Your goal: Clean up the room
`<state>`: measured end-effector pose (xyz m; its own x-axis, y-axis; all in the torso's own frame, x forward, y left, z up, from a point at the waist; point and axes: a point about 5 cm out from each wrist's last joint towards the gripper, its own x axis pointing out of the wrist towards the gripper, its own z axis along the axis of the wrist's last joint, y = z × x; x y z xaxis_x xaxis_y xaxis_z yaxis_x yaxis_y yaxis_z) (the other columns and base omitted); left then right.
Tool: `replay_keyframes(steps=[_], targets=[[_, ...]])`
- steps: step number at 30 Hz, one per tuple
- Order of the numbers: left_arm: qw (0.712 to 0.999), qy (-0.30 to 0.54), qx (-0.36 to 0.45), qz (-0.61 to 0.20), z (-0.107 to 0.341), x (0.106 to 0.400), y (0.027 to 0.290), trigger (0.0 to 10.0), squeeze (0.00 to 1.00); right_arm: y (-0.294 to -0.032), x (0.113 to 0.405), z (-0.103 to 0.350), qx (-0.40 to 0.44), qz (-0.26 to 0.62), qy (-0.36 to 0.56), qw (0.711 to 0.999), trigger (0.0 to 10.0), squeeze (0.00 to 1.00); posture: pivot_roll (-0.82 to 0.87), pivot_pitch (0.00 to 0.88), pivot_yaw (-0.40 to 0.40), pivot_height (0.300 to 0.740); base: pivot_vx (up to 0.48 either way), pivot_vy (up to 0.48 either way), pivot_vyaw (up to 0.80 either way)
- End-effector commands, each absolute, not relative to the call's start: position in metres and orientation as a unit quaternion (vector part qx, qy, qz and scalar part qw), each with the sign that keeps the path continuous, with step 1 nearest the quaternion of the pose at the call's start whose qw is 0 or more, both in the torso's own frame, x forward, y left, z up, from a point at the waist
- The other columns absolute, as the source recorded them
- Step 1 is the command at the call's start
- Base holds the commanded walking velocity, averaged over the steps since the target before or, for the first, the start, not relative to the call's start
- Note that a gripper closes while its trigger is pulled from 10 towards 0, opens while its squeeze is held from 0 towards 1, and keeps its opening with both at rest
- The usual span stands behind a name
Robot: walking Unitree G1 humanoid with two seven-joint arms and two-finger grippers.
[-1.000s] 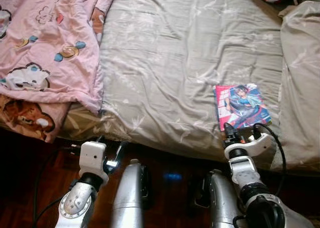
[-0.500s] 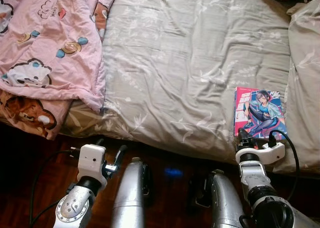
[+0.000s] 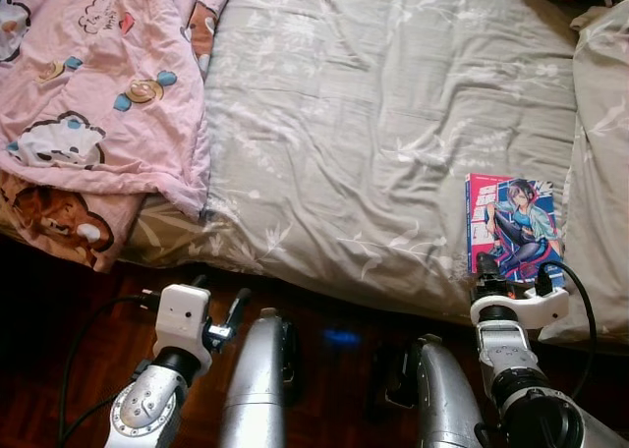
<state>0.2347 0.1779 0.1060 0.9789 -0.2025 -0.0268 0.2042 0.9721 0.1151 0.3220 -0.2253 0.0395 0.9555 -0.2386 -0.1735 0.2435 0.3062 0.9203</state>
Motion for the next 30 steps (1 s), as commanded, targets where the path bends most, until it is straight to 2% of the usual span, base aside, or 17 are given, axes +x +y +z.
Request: replay_keyframes(steps=[1,4,10,16,18,23,24,26,28,30], targets=[[0.993,0.033,0.059,-0.099,0.095,0.229,0.18,10.0,0.0,-0.225,0.308,0.024,0.571,-0.17,0.014,0.803,10.0,0.0,0.26,0.567,0.103,0.616,0.0,0.0,0.0],[0.992,0.039,0.059,-0.1,0.091,0.231,0.181,10.0,0.0,-0.216,0.299,0.011,0.569,-0.169,0.035,0.804,10.0,0.0,0.25,0.556,0.094,0.616,0.0,0.0,0.0],[0.992,0.046,0.065,-0.097,0.086,0.232,0.183,10.0,0.0,-0.193,0.284,-0.006,0.541,-0.136,0.081,0.826,10.0,0.0,0.24,0.546,0.087,0.616,0.0,0.0,0.0],[0.992,0.045,0.064,-0.098,0.085,0.236,0.181,10.0,0.0,-0.189,0.279,-0.011,0.543,-0.13,0.082,0.826,10.0,0.0,0.22,0.535,0.082,0.616,0.0,0.0,0.0],[0.992,0.044,0.061,-0.101,0.083,0.24,0.179,10.0,0.0,-0.186,0.276,-0.013,0.533,-0.125,0.083,0.833,10.0,0.0,0.2,0.508,0.066,0.616,0.0,0.0,0.0],[0.993,0.045,0.055,-0.097,0.075,0.249,0.178,10.0,0.0,-0.179,0.272,-0.008,0.451,-0.084,0.068,0.886,10.0,0.0,0.17,0.463,0.047,0.616,0.0,0.0,0.0],[0.993,0.046,0.054,-0.095,0.072,0.253,0.177,10.0,0.0,-0.18,0.271,-0.002,0.429,-0.073,0.047,0.899,10.0,0.0,0.15,0.433,0.038,0.616,0.0,0.0,0.0],[0.993,0.047,0.054,-0.095,0.07,0.254,0.177,10.0,0.0,-0.18,0.271,0.0,0.422,-0.069,0.037,0.903,10.0,0.0,0.15,0.426,0.036,0.616,0.0,0.0,0.0],[0.993,0.048,0.052,-0.092,0.066,0.259,0.177,10.0,0.0,-0.181,0.267,0.007,0.375,-0.053,0.019,0.925,10.0,0.0,0.12,0.388,0.025,0.616,0.0,0.0,0.0],[0.993,0.048,0.051,-0.091,0.065,0.259,0.177,10.0,0.0,-0.18,0.265,0.009,0.359,-0.048,0.015,0.932,10.0,0.0,0.12,0.381,0.023,0.616,0.0,0.0,0.0]])
